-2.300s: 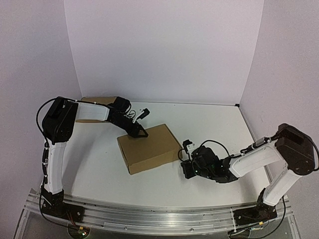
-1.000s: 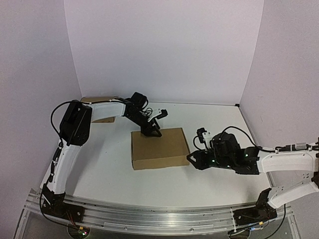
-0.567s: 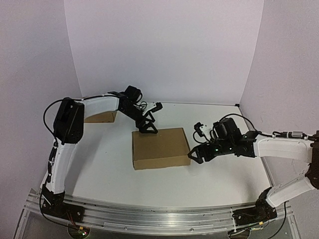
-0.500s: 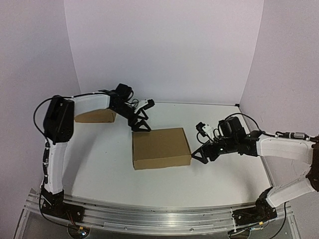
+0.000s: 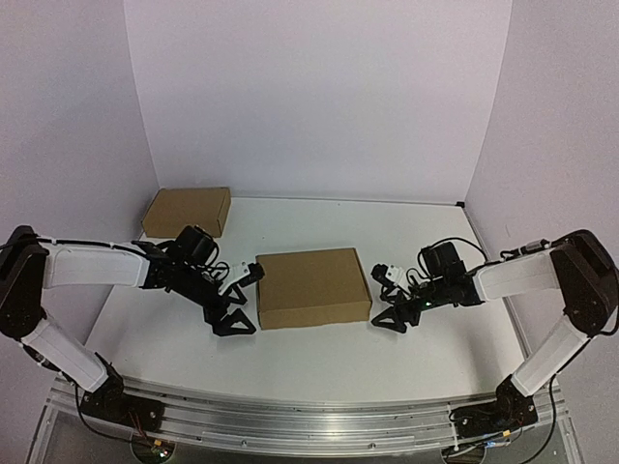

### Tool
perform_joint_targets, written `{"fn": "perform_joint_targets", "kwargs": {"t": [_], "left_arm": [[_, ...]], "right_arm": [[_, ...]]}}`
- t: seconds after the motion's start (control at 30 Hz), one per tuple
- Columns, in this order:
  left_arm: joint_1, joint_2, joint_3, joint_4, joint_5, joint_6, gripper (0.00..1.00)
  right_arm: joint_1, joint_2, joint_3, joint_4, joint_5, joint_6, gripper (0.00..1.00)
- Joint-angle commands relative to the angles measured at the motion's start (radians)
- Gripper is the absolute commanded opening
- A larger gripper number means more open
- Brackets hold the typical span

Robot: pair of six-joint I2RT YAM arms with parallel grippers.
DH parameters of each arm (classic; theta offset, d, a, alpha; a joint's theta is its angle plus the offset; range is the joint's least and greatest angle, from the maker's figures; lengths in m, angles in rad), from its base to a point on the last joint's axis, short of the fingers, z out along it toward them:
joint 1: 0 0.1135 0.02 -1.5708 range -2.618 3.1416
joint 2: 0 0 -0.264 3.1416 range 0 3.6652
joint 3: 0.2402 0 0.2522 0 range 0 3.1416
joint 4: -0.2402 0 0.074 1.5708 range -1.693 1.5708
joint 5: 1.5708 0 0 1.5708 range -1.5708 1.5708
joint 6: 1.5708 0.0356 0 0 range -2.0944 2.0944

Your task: Fold the paper box

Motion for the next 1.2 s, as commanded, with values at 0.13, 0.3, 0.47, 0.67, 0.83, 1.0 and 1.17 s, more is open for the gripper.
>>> {"fn": "perform_joint_targets", "kwargs": {"t": [0.13,0.3,0.47,0.67,0.83,1.0,1.17], "left_arm": [[-0.022,0.159,-0.017,0.317,-0.183,-0.188,0.96],[-0.052,0.265,0.072,0.285,-0.197,-0.124,0.9],[-0.052,0.3,0.121,0.29,-0.222,-0.057,0.76],[-0.052,0.315,0.168,0.274,-0.186,0.031,0.61],[-0.052,0.307,0.16,0.257,-0.079,0.09,0.51],[-0.052,0.315,0.163,0.263,-0.056,0.11,0.41],[-0.052,0.335,0.181,0.29,-0.02,0.109,0.35]], "right_arm": [[0.026,0.129,0.053,0.237,-0.007,0.019,0.8],[0.056,0.174,0.091,0.233,0.0,-0.017,0.77],[0.08,0.175,0.084,0.23,0.026,-0.026,0.63],[0.11,0.161,0.065,0.229,0.093,-0.03,0.47],[0.118,0.151,0.071,0.229,0.133,-0.009,0.36],[0.118,0.124,0.056,0.222,0.131,0.011,0.29],[0.13,0.084,0.028,0.203,0.135,0.027,0.26]]}}
